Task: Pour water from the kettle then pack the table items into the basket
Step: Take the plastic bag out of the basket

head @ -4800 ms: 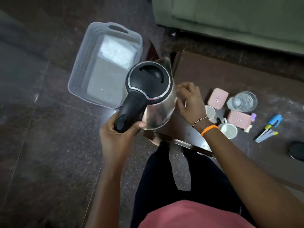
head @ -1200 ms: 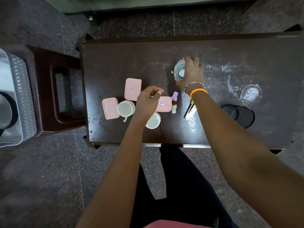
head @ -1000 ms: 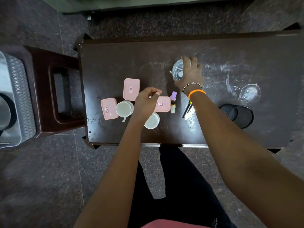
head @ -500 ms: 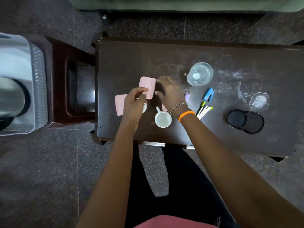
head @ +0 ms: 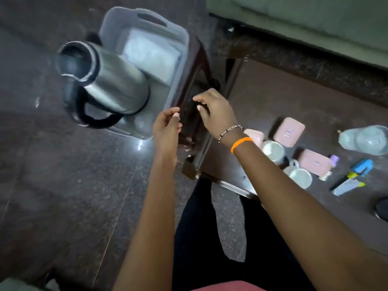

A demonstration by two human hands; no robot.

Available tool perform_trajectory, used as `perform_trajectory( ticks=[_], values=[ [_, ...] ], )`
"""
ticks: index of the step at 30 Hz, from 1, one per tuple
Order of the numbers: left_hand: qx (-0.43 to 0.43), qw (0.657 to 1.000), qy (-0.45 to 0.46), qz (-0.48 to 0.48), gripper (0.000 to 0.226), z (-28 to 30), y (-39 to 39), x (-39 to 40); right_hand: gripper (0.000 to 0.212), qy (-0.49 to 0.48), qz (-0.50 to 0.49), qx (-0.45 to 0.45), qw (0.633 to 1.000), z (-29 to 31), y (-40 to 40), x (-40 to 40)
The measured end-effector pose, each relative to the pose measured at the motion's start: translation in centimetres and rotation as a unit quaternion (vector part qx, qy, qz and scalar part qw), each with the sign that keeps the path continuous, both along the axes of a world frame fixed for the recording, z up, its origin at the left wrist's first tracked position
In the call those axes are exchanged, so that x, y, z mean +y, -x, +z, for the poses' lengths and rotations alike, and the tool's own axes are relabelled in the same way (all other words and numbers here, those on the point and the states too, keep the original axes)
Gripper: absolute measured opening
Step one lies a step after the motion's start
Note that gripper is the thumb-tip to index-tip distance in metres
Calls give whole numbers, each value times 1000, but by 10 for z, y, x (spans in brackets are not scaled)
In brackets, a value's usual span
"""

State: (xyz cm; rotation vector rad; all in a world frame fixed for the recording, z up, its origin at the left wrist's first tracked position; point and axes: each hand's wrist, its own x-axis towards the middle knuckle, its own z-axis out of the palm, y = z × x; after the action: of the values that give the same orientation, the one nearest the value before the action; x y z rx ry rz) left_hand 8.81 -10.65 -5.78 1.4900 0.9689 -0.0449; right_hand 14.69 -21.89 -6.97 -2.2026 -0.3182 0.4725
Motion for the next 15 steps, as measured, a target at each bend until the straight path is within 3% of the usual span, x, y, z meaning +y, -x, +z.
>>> perform_trajectory(
  ticks=[3,6,12,15],
  values=[
    [11,1000,7,8,16,-2,-5,43,34,30,35,-29,999,-6,-23,52],
    [40,999,9,7,16,-12,-12,85,43,136,125,-55,981,-26,-46,106],
    [76,996,34,-25,17,-37,-16,122,45,428,214,-47,877,-71,-71,159],
    [76,995,50,-41,18,-44,-18,127,46,480,227,-26,847,-82,-80,167]
  ],
)
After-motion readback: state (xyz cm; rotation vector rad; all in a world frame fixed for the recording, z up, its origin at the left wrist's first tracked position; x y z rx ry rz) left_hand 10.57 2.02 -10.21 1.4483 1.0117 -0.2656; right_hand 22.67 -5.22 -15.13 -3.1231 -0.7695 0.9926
